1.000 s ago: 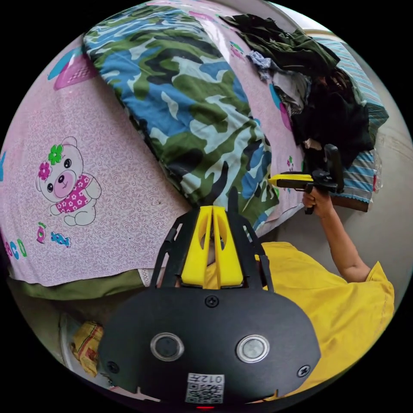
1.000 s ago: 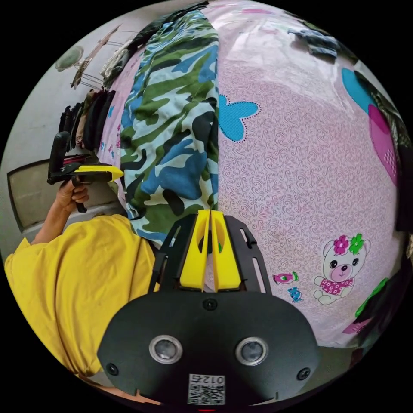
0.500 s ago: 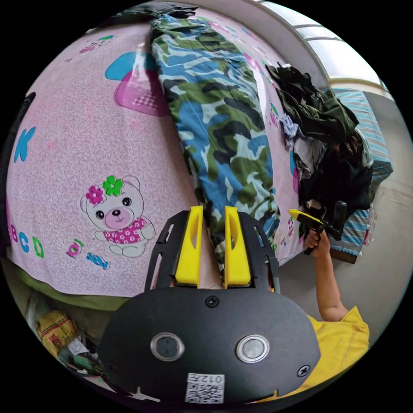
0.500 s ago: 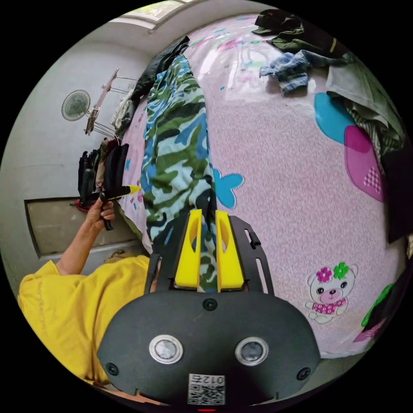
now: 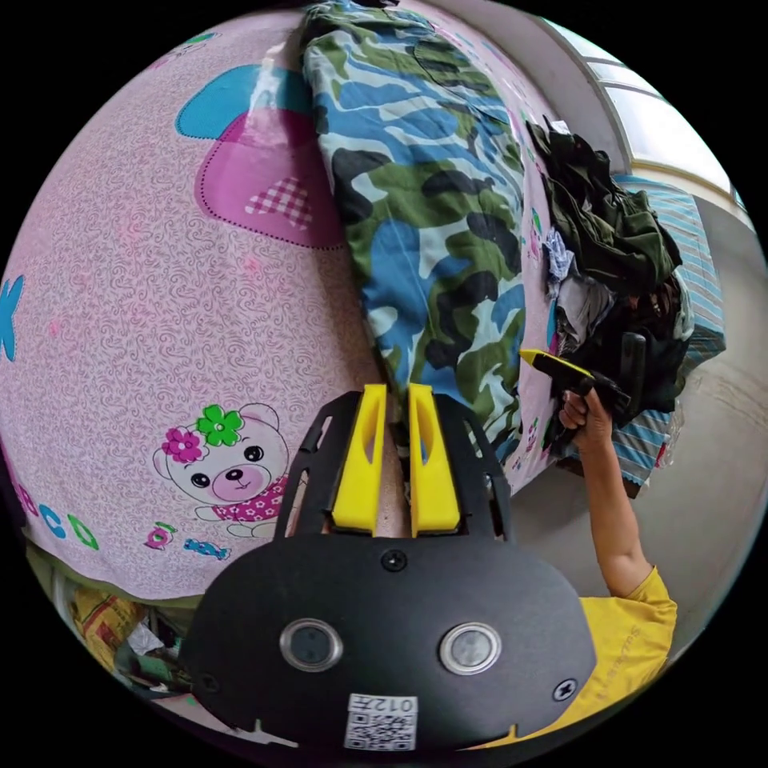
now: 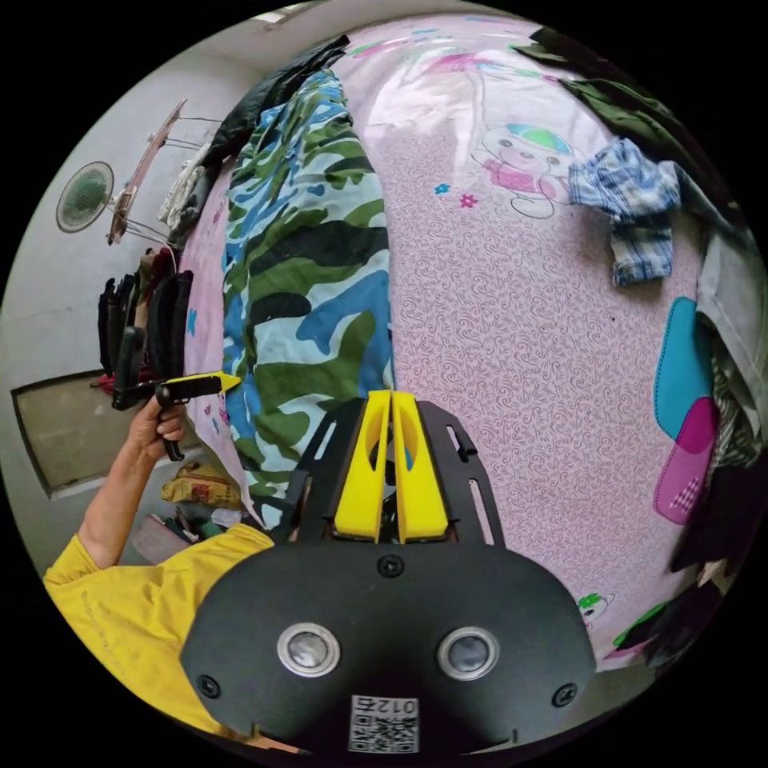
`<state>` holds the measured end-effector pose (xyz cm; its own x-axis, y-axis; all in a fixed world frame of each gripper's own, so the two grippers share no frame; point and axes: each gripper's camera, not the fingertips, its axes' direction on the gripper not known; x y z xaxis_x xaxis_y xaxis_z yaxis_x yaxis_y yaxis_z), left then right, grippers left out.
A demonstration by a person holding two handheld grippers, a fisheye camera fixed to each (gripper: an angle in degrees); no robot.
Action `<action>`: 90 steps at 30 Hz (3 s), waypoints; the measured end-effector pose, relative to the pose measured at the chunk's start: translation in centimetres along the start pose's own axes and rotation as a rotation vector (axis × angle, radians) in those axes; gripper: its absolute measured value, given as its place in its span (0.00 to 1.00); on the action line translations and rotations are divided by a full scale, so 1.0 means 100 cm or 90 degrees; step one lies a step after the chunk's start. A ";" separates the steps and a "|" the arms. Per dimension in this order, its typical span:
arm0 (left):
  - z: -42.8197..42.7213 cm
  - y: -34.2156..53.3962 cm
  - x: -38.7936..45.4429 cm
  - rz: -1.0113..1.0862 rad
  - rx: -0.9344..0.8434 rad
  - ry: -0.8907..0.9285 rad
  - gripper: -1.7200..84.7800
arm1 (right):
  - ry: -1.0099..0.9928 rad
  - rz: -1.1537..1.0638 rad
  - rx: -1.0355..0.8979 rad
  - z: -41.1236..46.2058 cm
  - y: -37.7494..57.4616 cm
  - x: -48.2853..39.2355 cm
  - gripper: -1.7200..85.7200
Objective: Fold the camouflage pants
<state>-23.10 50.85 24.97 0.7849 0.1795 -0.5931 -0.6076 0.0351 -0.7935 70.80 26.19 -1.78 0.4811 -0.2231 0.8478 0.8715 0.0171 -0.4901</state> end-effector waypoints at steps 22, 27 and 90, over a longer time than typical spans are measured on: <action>-0.070 -0.037 0.091 0.071 -0.047 -0.119 0.02 | -0.049 0.022 0.002 -0.040 -0.033 -0.026 0.03; -0.097 -0.033 0.128 0.117 -0.031 -0.165 0.02 | -0.040 -0.002 0.027 -0.066 -0.033 -0.049 0.03; -0.311 -0.347 0.064 0.215 0.127 -0.130 0.02 | -0.047 -0.039 -0.042 -0.104 -0.477 -0.258 0.02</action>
<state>6.79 20.25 44.46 0.5107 0.4037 -0.7591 -0.8530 0.1274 -0.5061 15.87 20.99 -2.36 0.4349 -0.1500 0.8879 0.8926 -0.0588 -0.4471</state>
